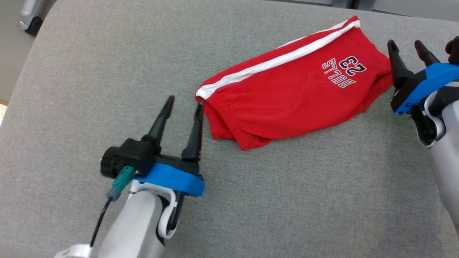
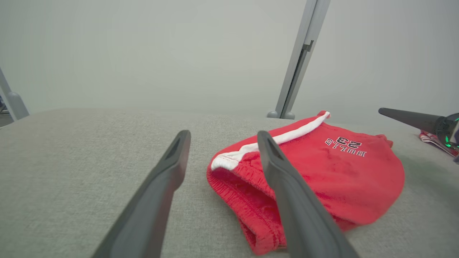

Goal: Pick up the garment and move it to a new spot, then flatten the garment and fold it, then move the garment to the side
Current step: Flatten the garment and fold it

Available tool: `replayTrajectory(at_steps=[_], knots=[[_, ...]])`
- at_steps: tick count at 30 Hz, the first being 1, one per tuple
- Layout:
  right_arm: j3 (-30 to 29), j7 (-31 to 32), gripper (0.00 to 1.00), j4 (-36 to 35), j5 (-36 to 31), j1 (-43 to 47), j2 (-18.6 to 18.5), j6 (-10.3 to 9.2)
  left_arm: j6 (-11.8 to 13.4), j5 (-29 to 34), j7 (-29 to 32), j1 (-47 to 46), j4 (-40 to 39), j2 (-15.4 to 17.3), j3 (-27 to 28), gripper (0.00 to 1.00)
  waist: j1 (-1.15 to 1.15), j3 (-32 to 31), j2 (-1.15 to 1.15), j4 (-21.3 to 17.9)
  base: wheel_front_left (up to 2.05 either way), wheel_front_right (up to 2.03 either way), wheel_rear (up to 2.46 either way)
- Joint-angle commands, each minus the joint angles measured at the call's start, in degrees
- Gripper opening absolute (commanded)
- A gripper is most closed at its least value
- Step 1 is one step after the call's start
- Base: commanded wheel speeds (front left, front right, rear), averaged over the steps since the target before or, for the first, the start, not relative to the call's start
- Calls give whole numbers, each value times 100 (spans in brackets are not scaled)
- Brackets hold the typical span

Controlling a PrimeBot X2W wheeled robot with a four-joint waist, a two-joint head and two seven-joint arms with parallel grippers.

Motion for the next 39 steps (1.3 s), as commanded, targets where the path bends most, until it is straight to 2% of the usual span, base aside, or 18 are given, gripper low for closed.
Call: replayTrajectory(at_steps=[1, 11, 18, 23, 24, 25, 26, 33, 39], knots=[[19, 1, 100, 22, 24, 80, -55, 4, 43, 41, -25, 54, -73, 58, 68, 100, 1, -6, 0, 12, 0, 0, 0], [163, 140, 100, 352, -28, 53, -286, 4, 439, 349, -21, 594, -1339, 19, 1094, 100, 1, 70, 0, 200, 0, 0, 0], [175, 244, 100, 712, -68, -36, -350, 4, 434, 507, -21, 800, -1592, -68, 1390, 100, 1, 179, 0, 303, 0, 0, 0], [293, 448, 98, 881, 10, -8, -216, 4, 418, 549, -21, 852, -1569, -106, 1423, 100, 1, 198, 0, 321, 0, 0, 0], [327, 489, 43, 876, 27, -6, -182, 5, 419, 550, -21, 851, -1556, -108, 1423, 100, 1, 192, 0, 315, 0, 0, 0], [366, 507, 24, 847, 54, -2, -141, 5, 424, 548, -20, 850, -1538, -108, 1426, 100, 1, 183, 0, 303, 0, 0, 0], [401, 516, 0, 814, 98, 5, -109, 7, 427, 543, -20, 849, -1522, -109, 1432, 100, 1, 170, 0, 283, 0, 0, 0], [582, 381, 0, 469, 453, 192, -10, 8, 392, 585, -21, 893, -1364, -112, 1443, 100, 1, -85, 0, 5, 0, 0, 0], [617, 86, 0, -29, 989, 690, 59, 4, 300, 703, -21, 980, -1187, -111, 1494, 100, 1, -383, 0, -354, 0, 0, 0]])
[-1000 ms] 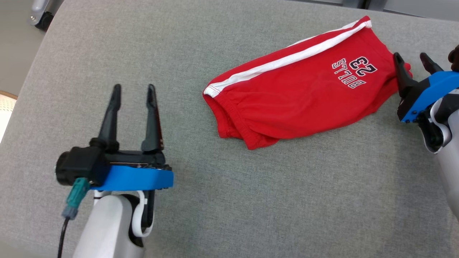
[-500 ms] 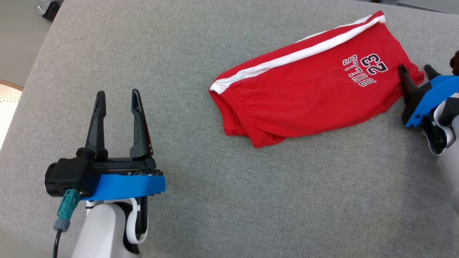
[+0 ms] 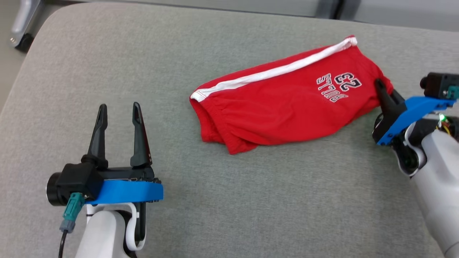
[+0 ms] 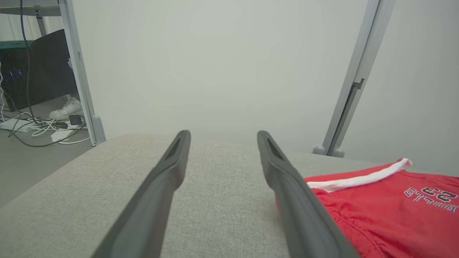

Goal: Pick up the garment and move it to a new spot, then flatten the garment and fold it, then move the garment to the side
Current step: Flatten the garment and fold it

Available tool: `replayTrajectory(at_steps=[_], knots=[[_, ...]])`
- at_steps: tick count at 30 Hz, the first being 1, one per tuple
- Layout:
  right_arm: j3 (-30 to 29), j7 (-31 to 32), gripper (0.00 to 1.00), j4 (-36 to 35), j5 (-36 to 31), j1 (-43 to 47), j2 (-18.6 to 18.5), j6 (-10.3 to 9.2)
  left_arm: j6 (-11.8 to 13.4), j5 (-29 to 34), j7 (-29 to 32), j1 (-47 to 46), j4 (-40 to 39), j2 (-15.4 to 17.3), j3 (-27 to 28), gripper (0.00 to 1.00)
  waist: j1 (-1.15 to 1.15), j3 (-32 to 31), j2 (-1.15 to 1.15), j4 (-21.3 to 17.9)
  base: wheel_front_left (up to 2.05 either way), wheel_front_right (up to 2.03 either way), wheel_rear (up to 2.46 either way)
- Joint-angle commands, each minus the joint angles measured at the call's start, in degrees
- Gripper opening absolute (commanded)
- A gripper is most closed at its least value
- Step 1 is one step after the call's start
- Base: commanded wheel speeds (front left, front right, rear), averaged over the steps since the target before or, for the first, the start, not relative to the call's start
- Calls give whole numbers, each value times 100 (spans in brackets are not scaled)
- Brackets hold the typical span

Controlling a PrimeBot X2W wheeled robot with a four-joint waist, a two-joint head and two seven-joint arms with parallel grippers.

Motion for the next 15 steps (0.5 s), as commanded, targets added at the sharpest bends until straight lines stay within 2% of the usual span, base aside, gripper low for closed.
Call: replayTrajectory(at_steps=[1, 10, 15], knots=[[-5, -84, 0, -107, 116, 208, 20, 4, -38, 38, -14, 69, 29, -9, 11, 100, 0, -189, 0, -202, 0, 0, 0], [-216, -543, 0, -981, 695, 1598, 90, 4, -110, 162, -14, 304, 186, -8, 126, 100, 0, -595, 0, -749, 0, 0, 0], [-641, -692, 0, -1265, 833, 2254, 88, 4, -147, 227, -14, 396, 212, -8, 171, 100, 0, -728, 0, -885, 0, 0, 0]])
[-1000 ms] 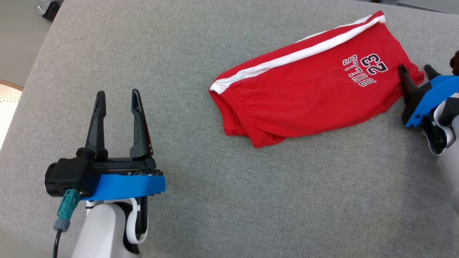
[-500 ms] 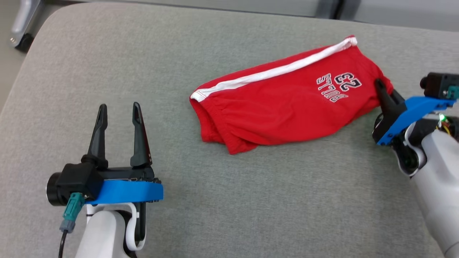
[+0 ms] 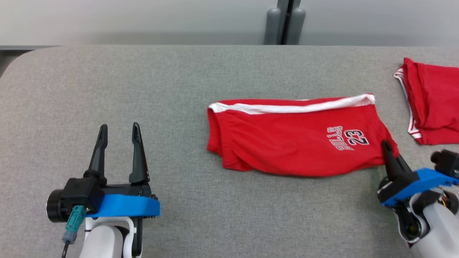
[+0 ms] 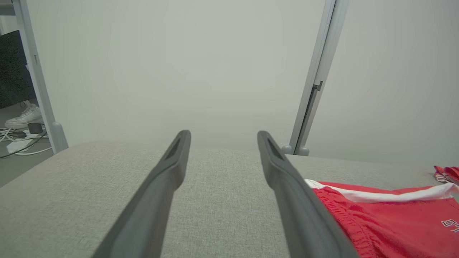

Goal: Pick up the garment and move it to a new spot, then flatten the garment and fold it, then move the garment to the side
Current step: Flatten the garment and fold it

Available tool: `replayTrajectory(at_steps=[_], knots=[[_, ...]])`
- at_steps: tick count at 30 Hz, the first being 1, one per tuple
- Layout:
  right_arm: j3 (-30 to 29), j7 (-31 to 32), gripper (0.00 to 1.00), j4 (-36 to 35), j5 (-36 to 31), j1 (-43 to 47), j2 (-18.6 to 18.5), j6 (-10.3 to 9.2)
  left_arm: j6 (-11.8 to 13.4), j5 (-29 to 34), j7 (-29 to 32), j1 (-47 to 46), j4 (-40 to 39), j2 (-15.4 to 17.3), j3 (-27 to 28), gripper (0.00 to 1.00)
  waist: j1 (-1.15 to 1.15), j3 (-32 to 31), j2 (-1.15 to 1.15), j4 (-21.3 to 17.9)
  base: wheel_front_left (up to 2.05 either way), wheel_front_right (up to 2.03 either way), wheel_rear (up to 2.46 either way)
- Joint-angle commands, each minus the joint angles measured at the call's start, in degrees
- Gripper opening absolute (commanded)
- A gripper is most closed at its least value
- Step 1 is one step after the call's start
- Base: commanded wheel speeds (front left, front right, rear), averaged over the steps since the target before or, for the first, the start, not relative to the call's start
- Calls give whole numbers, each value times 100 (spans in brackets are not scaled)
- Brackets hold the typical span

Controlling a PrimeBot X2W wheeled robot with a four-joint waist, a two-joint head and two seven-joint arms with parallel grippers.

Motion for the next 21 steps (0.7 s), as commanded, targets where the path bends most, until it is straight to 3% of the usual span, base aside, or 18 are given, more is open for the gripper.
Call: replayTrajectory(at_steps=[1, 10, 21], knots=[[-132, -50, 0, -47, 20, 174, -24, 4, -13, 48, -14, 44, 12, -4, 0, 100, 0, -77, 0, -61, 0, 0, 0], [-886, -63, 0, -200, -219, 641, 80, 4, -85, 38, -14, 116, 70, -4, -70, 100, 0, -175, 0, 13, 0, 0, 0], [-1042, 231, 0, -948, -746, 121, 606, 4, -108, -2, -15, 134, 146, -4, -90, 100, 0, -297, 0, 143, 0, 0, 0]])
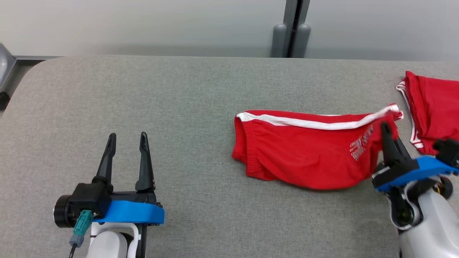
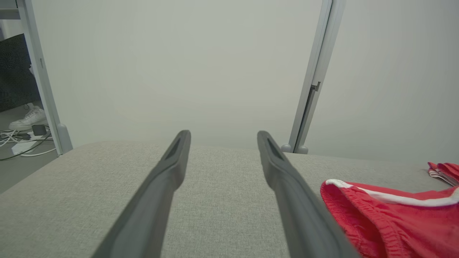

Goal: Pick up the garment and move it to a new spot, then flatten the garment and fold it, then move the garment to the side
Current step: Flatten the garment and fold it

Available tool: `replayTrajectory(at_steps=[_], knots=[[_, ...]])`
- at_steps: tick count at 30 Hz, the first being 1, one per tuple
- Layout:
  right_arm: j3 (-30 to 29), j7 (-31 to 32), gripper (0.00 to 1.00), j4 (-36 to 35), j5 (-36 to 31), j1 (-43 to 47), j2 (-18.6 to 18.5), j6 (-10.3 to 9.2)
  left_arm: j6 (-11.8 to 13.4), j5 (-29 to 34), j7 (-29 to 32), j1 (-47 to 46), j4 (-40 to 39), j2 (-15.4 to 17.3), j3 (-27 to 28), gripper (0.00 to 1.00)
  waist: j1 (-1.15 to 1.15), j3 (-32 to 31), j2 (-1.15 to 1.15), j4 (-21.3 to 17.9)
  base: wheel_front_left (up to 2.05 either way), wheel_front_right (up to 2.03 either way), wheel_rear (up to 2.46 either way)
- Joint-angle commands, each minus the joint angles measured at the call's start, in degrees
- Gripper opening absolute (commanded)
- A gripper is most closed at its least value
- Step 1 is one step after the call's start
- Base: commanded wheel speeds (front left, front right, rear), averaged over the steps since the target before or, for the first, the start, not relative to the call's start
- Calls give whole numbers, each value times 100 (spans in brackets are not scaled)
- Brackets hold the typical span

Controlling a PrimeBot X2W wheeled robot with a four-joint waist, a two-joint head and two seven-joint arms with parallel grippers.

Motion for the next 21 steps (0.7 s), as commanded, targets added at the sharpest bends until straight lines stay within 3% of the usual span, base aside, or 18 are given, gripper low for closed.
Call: replayTrajectory(at_steps=[1, 10, 21], knots=[[18, 55, 0, -122, -93, -174, 107, 4, -12, -35, -15, -5, 10, -4, 12, 100, 0, -16, 0, 28, 0, 0, 0], [627, 342, 0, -304, -484, -780, 703, 4, 20, -123, -15, -82, 28, -4, -123, 100, 0, -20, 0, 320, 0, 0, 0], [2034, 369, 0, -287, -676, -393, 812, 4, 75, -195, -15, 26, 25, -5, -197, 100, 0, -16, 0, 555, 0, 0, 0]])
